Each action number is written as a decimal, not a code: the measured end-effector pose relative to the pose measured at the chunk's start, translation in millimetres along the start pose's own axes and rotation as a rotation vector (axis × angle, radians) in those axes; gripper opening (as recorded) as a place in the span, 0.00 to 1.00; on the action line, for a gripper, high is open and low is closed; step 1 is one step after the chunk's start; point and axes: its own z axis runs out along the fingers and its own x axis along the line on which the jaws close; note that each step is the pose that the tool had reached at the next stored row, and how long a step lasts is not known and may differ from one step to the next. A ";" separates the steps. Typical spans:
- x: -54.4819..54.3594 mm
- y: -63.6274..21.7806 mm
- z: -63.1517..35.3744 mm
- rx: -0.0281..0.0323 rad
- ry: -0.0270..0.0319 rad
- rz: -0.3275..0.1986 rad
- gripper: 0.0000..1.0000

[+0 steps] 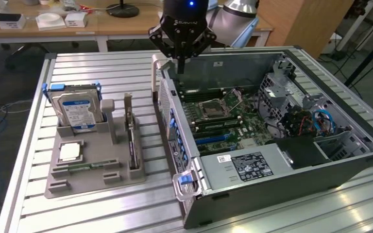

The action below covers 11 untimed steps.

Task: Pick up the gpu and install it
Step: 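Reach for the gpu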

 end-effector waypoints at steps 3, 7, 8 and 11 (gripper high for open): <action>2.8 -0.2 0.0 0.0000 0.0000 0.000 0.11; 7.0 -0.5 -0.1 0.0000 0.0000 0.000 0.11; 8.0 -0.6 -0.1 0.0000 -0.0001 0.000 0.11; 10.9 -0.8 -0.1 0.0000 0.0000 0.000 0.11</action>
